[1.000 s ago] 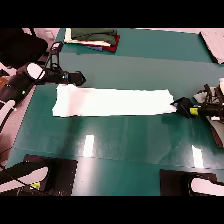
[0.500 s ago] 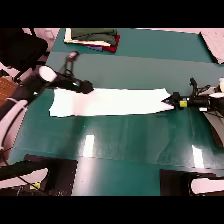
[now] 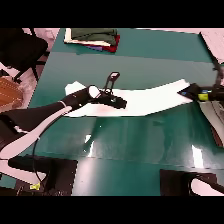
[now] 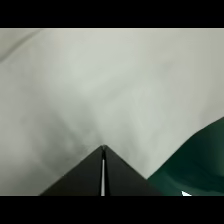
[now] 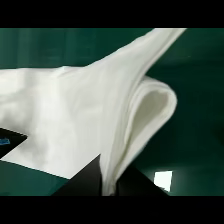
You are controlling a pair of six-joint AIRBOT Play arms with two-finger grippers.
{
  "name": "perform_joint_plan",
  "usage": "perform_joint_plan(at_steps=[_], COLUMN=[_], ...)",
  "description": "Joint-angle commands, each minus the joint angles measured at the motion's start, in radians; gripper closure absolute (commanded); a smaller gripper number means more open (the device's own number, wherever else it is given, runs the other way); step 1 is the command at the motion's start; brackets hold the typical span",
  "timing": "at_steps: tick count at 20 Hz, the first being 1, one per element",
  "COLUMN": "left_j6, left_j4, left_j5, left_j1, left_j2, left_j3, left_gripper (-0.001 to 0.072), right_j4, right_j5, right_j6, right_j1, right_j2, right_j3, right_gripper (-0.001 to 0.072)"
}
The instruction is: Fold the shirts.
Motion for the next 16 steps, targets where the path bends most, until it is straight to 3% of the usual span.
perform_joint_plan(at_steps=[1, 5, 8, 10, 13, 16], left_j6=[0.006, 0.011, 0.011, -0.109, -0.347, -0.368], left_j4=[-0.020, -0.029, -0.003, 0.099, 0.444, 0.585], left_j5=[0.091, 0.093, -0.001, -0.052, -0.136, -0.318], left_j1=[-0.059, -0.063, 0.003, 0.107, 0.299, 0.447], left_j2=[-0.070, -0.116, -0.104, -0.037, 0.171, 0.374], left_j3=[0.060, 0.138, 0.190, 0.202, 0.201, 0.201], left_gripper=[0.0681, 0.0682, 0.0683, 0.0684, 0.0684, 0.0682], right_j4=[-0.038, 0.050, 0.140, 0.200, 0.249, 0.254], right_j5=[0.035, 0.044, -0.125, -0.273, -0.426, -0.514], right_j6=[0.029, 0.049, 0.085, 0.089, 0.097, 0.120], right_j1=[-0.066, 0.066, 0.288, 0.457, 0.675, 0.859], right_j2=[0.114, 0.138, 0.119, 0.067, -0.075, -0.272], right_j3=[0.001, 0.001, 0.002, 0.011, 0.119, 0.318], right_gripper=[0.0694, 0.0694, 0.0694, 0.0694, 0.0694, 0.0694])
